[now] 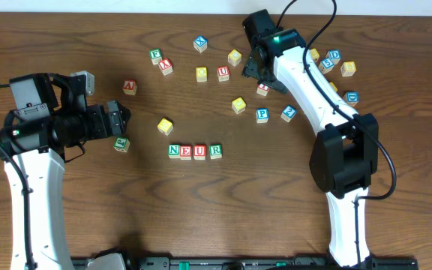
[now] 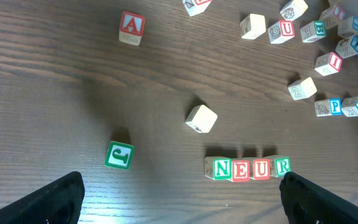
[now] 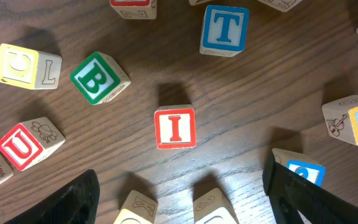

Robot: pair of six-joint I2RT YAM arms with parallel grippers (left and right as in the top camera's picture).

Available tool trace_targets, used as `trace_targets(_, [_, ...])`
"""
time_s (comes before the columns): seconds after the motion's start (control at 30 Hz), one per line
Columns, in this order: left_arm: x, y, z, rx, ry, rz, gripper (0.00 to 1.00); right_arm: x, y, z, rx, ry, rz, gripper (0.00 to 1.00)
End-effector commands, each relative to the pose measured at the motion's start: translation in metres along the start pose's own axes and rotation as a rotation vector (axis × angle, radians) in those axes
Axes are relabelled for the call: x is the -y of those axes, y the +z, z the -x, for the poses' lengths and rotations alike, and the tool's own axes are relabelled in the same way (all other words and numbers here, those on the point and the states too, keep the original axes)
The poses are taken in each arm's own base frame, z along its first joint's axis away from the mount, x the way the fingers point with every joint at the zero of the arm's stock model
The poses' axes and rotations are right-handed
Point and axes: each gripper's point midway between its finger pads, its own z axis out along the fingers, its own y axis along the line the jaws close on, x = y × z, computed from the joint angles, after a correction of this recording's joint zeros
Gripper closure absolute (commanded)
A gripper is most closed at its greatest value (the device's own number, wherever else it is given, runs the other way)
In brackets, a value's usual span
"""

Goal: Spell out NEURIPS
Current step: 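Move the right gripper up over the red I block in the cluster, then lower the right gripper and close it on the red I block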

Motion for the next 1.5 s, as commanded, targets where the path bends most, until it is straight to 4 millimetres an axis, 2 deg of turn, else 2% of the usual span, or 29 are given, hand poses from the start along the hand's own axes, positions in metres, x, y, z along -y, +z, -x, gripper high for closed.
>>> trace_targets(0.0, [0.0, -0.006, 0.007, 0.023, 0.002, 0.009, 0.01, -0.001, 0.0, 0.006, 0.031, -0.007, -0.011, 0.2])
trace_targets(0.17, [0.0, -0.006, 0.007, 0.023, 0.002, 0.009, 0.01, 0.0, 0.008, 0.004, 0.028, -0.01, -0.03, 0.2])
trace_targets(0.47, [0.0, -0.006, 0.007, 0.023, 0.002, 0.009, 0.01, 0.006, 0.043, -0.015, -0.04, -0.011, -0.082, 0.21])
trace_targets(0.7, [0.0, -0.006, 0.007, 0.023, 0.002, 0.009, 0.01, -0.002, 0.04, -0.005, -0.019, 0.019, -0.046, 0.21])
trace_targets(1.2, [0.0, -0.006, 0.007, 0.023, 0.002, 0.009, 0.01, -0.001, 0.041, 0.014, 0.065, 0.037, -0.053, 0.24])
trace_targets(1.47, [0.0, -0.006, 0.007, 0.023, 0.002, 0.009, 0.01, -0.003, 0.041, 0.016, 0.073, 0.04, -0.046, 0.28])
